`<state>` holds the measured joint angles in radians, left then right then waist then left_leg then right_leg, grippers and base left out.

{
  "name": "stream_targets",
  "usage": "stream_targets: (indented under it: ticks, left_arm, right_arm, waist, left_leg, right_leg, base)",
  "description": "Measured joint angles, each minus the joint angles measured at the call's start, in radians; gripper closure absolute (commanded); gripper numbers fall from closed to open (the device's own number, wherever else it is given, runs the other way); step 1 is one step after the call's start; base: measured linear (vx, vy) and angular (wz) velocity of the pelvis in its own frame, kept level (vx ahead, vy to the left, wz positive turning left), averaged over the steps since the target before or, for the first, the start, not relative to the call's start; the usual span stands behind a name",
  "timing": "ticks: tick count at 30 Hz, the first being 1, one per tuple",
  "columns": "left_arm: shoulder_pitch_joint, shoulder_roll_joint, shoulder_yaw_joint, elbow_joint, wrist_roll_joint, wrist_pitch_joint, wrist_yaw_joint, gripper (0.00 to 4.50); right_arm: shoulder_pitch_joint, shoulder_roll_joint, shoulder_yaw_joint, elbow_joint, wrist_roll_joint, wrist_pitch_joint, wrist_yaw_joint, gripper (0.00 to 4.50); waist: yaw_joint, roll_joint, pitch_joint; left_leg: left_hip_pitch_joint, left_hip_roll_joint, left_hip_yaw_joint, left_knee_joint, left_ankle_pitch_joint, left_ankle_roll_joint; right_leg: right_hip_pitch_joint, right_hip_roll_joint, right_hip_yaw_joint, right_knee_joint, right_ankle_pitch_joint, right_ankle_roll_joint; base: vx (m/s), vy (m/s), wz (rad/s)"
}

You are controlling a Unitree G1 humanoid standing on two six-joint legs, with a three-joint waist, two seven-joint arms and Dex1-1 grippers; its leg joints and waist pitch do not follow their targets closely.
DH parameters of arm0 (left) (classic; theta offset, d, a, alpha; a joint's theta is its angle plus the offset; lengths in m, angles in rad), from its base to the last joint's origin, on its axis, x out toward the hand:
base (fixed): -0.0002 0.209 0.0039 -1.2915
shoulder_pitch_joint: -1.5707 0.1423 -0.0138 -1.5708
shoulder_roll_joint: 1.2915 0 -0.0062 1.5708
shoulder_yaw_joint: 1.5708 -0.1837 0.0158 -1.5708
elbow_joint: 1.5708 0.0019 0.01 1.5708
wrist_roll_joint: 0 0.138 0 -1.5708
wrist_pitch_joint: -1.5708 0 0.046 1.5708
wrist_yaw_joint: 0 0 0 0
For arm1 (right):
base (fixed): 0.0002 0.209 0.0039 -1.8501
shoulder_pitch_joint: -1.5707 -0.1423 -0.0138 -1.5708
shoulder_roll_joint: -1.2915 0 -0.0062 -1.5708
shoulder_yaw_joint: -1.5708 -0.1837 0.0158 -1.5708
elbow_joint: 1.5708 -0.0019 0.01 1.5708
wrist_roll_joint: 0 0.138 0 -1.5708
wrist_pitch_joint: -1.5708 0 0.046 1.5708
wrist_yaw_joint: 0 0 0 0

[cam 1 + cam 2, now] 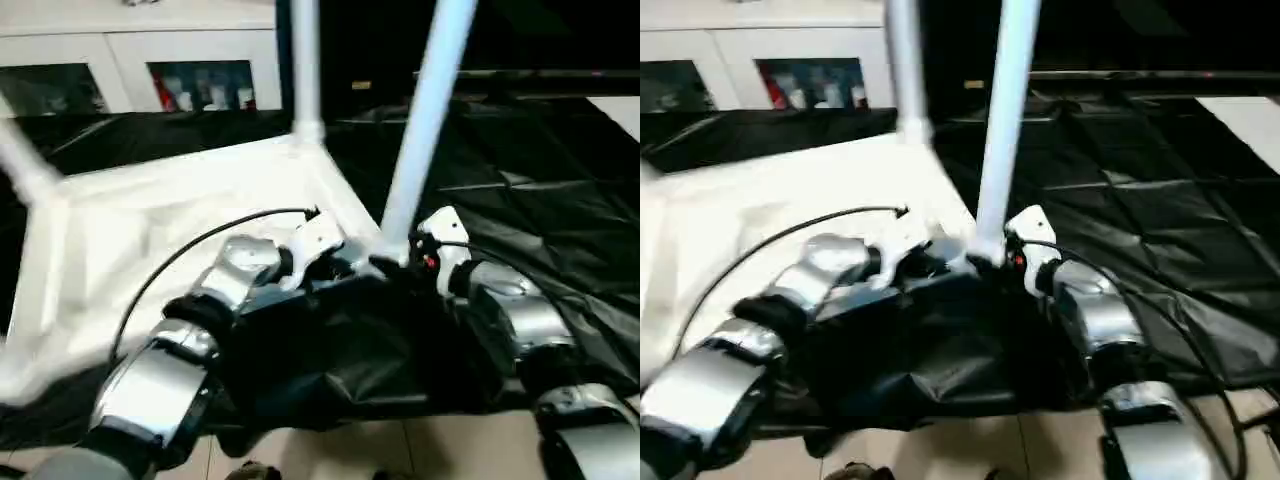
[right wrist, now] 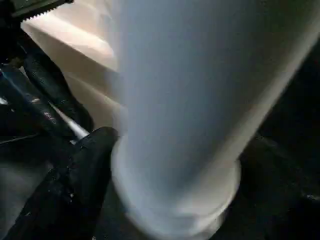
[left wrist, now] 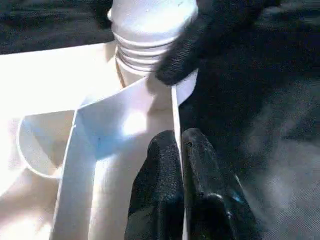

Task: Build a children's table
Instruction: Rotate leg to tighten

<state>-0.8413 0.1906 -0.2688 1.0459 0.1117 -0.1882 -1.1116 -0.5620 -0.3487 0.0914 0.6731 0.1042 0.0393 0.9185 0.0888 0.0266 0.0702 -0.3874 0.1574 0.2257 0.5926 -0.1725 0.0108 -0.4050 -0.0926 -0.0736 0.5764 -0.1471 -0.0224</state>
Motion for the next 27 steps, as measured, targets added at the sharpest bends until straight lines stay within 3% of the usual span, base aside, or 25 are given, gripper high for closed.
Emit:
stream_targets:
  ticks: [4,10,18,24,27]
  left_arm:
    - [0.026,0.041,0.0,-0.033,-0.022,-0.013,-0.109,4.5]
    - [0.046,0.062,-0.002,-0.061,-0.036,-0.012,-0.155,4.5]
    - [0.051,0.065,-0.001,-0.072,-0.04,0.002,-0.161,4.5]
    - [0.024,0.025,0.001,-0.036,-0.007,0.032,0.003,4.5]
    - [-0.005,-0.017,0.017,0.003,0.001,0.083,0.119,4.5]
  right_arm:
    - [0.028,-0.014,0.03,-0.05,0.021,0.007,0.094,0.69]
    - [0.041,-0.027,0.047,-0.081,0.021,0.026,0.15,0.69]
    - [0.053,-0.015,0.045,-0.092,0.046,0.062,0.159,1.29]
    - [0.045,0.06,-0.005,-0.04,0.021,0.054,-0.068,1.69]
    - [0.01,0.129,-0.051,0.021,0.019,0.056,-0.263,1.76]
  waist:
    - [0.002,0.0,0.0]
    - [0.002,0.0,0.0]
    - [0.002,0.0,0.0]
    - [-0.004,-0.001,-0.001]
    - [-0.019,-0.001,-0.001]
  left_leg:
    - [0.0,0.0,0.001,0.0,0.0,0.0]
    - [0.0,0.0,0.001,0.001,0.0,0.0]
    - [0.0,0.0,0.001,0.0,0.0,-0.001]
    - [0.004,0.0,0.001,0.001,0.0,-0.001]
    - [0.004,-0.001,0.001,0.004,0.0,-0.001]
  right_leg:
    - [0.0,0.0,0.001,0.0,0.0,-0.001]
    - [0.0,0.0,0.002,0.0,0.0,0.0]
    - [0.0,0.0,0.002,0.0,0.0,0.0]
    - [0.001,0.0,0.002,0.0,-0.004,0.006]
    - [0.001,0.0,0.003,-0.001,-0.004,0.007]
  base:
    - [0.0,0.0,0.0]
    - [0.0,0.0,0.0]
    - [0.0,0.0,0.0]
    - [0.0,0.0,0.0]
    - [0.0,0.0,0.0]
